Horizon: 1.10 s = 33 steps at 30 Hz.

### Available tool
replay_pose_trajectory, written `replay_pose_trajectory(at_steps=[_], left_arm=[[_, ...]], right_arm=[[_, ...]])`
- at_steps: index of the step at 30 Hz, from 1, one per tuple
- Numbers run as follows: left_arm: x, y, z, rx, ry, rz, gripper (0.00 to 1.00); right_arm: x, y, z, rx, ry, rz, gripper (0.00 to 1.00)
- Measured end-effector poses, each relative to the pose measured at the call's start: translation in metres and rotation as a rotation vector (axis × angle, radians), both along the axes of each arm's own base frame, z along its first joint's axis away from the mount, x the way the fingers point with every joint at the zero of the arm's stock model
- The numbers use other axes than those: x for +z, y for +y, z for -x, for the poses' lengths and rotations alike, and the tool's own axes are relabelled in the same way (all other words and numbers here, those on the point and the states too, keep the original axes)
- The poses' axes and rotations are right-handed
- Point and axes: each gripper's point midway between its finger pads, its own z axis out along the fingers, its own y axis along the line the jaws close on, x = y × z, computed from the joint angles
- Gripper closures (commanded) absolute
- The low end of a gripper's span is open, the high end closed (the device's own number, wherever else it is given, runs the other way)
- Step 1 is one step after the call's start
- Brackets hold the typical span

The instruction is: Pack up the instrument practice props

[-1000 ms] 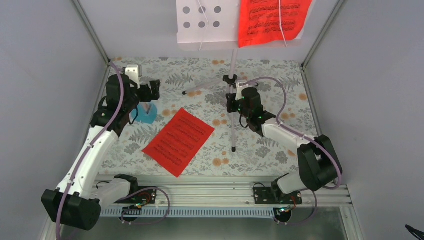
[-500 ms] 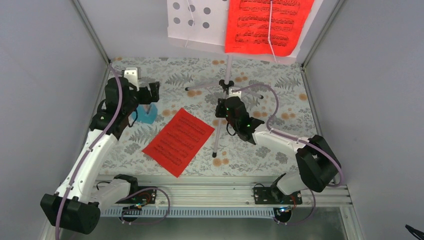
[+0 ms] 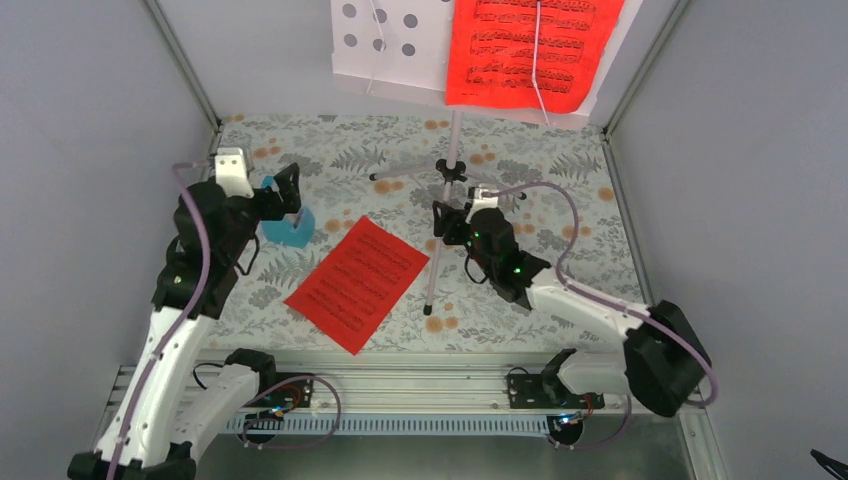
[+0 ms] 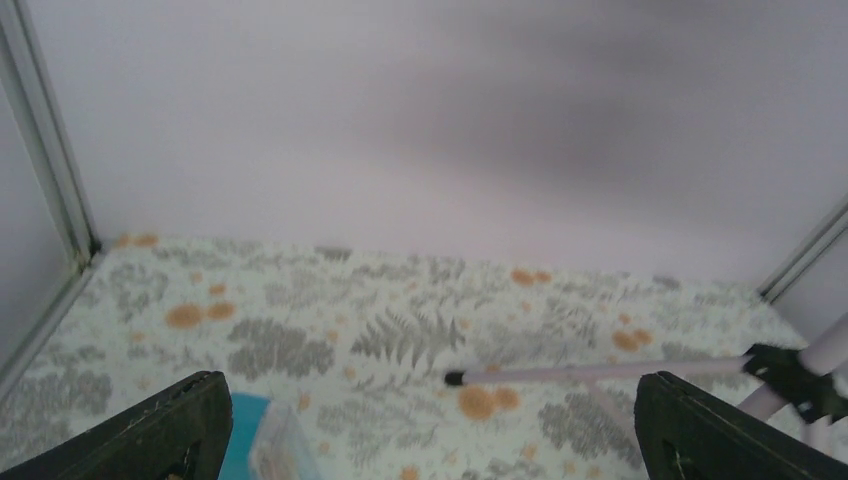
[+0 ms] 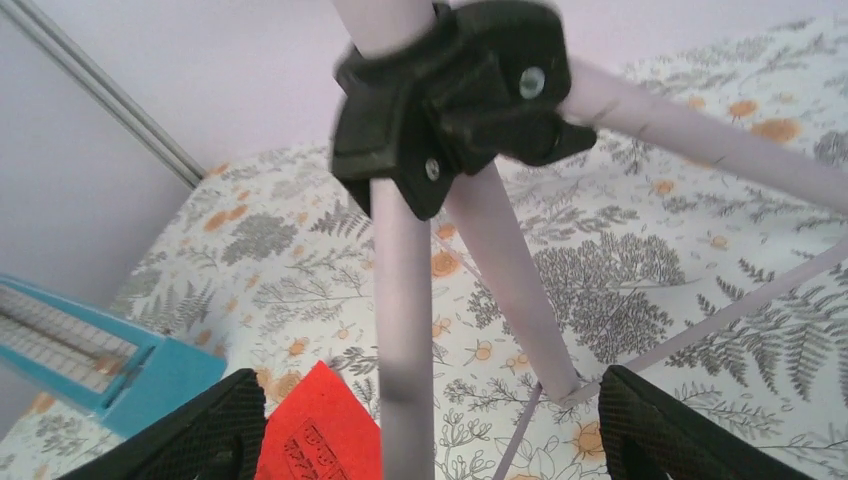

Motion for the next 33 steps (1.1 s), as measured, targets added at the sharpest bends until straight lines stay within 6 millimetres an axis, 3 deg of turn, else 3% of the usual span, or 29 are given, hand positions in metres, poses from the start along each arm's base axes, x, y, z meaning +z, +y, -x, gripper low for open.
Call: replay_pose_trajectory(at_steps=[4, 9, 11, 13, 19, 21, 26, 33], left_arm=[[0.031, -0.011, 0.020, -0.091, -0.112, -0.001, 0.02], [0.075, -0.060, 0.039, -0.401, -0.224, -0.002, 0.16], [0.095, -0.077, 0.043, -0.493, -0.257, 0.003, 0.17], [0.114, -0.099, 0.047, -0.583, -0.293, 0.010, 0.16], [0.139, -0.164, 0.061, -0.809, -0.318, 0.044, 0.22], [0.148, -0.183, 0.058, -0.848, -0.320, 0.045, 0.24], [0.154, -0.216, 0.051, -0.905, -0.305, 0.048, 0.27], [0.185, -0.234, 0.031, -0.901, -0.323, 0.074, 0.31]], right_arm=[[0.024, -0.008, 0.018, 0.060, -0.090, 0.017, 0.22], [0.055, 0.007, 0.034, 0.221, -0.162, 0.065, 0.31], [0.079, 0.013, 0.041, 0.276, -0.194, 0.054, 0.30], [0.115, 0.011, 0.053, 0.310, -0.261, 0.014, 0.28], [0.257, -0.024, 0.102, 0.318, -0.562, -0.144, 0.34], [0.294, -0.034, 0.115, 0.317, -0.636, -0.172, 0.35], [0.342, -0.047, 0.131, 0.314, -0.717, -0.185, 0.29], [0.386, -0.051, 0.118, 0.243, -0.735, -0.137, 0.27]])
